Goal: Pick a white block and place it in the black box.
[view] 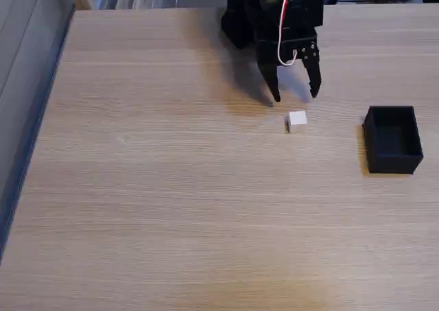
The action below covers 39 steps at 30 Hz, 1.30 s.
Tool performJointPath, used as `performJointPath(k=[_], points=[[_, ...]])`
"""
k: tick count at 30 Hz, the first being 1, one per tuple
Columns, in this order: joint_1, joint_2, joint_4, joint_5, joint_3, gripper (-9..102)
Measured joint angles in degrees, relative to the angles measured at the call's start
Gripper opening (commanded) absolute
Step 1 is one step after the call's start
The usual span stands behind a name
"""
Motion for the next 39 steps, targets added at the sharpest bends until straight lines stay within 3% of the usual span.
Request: performJointPath(k=[21, 39], points=[[-0.97, -16.88, -9.76, 2.37, -6.59, 27], [-0.26, -24.61, -11.78, 2.81, -9.40, 21]])
